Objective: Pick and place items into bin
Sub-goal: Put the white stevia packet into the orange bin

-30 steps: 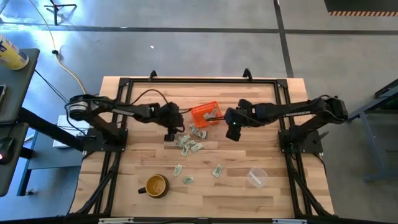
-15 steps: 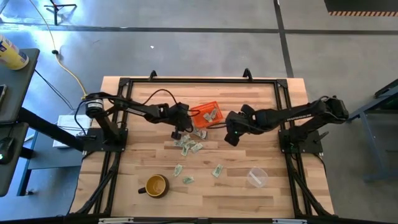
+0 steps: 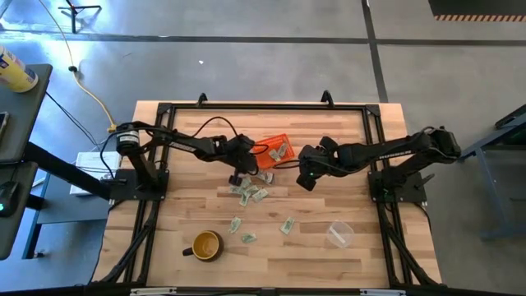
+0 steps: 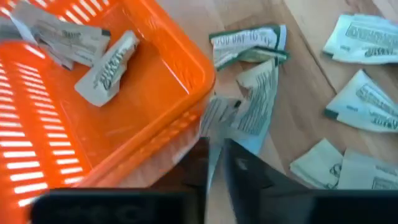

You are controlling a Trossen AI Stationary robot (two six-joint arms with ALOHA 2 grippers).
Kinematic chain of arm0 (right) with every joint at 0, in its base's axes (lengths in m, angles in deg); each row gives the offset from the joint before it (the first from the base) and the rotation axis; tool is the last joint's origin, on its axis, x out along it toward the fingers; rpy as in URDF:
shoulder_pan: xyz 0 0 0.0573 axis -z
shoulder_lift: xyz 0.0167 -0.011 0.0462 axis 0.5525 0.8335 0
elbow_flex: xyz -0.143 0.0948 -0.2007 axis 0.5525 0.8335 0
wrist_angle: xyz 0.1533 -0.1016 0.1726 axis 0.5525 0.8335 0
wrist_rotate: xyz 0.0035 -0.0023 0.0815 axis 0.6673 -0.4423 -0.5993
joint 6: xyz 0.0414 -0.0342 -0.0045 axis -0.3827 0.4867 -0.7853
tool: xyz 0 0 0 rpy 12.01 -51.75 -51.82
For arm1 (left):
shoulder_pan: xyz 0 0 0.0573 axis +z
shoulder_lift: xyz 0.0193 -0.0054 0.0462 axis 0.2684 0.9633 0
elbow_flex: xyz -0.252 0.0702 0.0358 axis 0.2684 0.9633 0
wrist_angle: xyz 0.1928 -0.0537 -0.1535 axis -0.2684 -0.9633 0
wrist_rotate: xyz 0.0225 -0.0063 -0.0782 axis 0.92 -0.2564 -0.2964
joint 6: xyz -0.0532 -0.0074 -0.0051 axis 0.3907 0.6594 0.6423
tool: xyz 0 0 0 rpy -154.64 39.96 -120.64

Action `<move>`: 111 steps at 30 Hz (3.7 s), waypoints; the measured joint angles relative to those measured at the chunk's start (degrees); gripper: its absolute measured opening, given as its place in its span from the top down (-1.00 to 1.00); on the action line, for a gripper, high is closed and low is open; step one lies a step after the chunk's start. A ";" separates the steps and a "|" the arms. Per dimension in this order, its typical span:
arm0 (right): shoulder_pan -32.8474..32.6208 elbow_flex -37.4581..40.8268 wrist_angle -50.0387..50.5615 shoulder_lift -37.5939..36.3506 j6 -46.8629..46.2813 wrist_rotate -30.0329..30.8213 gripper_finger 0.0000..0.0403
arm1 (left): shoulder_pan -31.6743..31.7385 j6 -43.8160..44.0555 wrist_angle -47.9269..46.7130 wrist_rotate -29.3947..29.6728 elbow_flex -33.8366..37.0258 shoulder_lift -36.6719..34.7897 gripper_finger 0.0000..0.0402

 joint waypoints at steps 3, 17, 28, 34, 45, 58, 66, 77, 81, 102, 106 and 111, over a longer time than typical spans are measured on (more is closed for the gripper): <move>0.00 0.00 0.04 0.00 -0.03 0.00 0.09 | 0.00 -1.60 -1.25 2.41 0.02 0.00 0.87; 0.00 0.00 0.06 0.00 -0.71 0.04 0.08 | 0.00 -2.56 -1.73 6.64 0.02 -0.04 -0.38; 0.00 0.00 0.06 0.00 -0.90 0.33 0.10 | 0.09 -2.68 1.30 2.28 -0.11 3.67 0.06; 0.00 0.00 0.05 0.00 -0.95 0.49 0.09 | 0.03 -2.86 2.75 2.12 -0.11 5.11 0.60; 0.02 0.00 0.16 0.02 -2.58 2.08 0.09 | 0.37 0.74 -9.17 7.48 -0.17 0.24 0.81; 0.00 0.00 1.88 0.02 0.08 4.74 0.09 | 0.46 12.48 -8.21 9.99 -7.87 -12.05 0.86; 0.00 0.00 2.45 0.02 -1.24 2.90 0.09 | 1.26 8.75 -5.55 9.85 -18.24 2.31 0.71; -0.58 0.00 -1.46 0.02 9.60 -5.09 0.09 | 0.82 12.03 -23.07 17.66 -24.08 1.67 -0.29; -3.73 -0.02 -5.45 1.69 26.73 -17.47 0.09 | -0.58 15.89 -34.50 12.48 -24.74 -2.05 -0.39; -17.69 -0.02 -24.21 20.88 36.02 -25.64 -0.19 | -13.60 35.68 -40.02 19.17 -17.31 -12.77 -0.24; -18.71 -0.05 -26.43 24.30 34.78 -25.38 -0.21 | -15.35 37.88 -41.70 21.10 -17.31 -12.92 -0.23; -18.70 -0.17 -27.10 25.38 31.20 -22.51 -0.17 | -17.85 39.45 -43.65 21.11 -17.29 -12.92 -0.23</move>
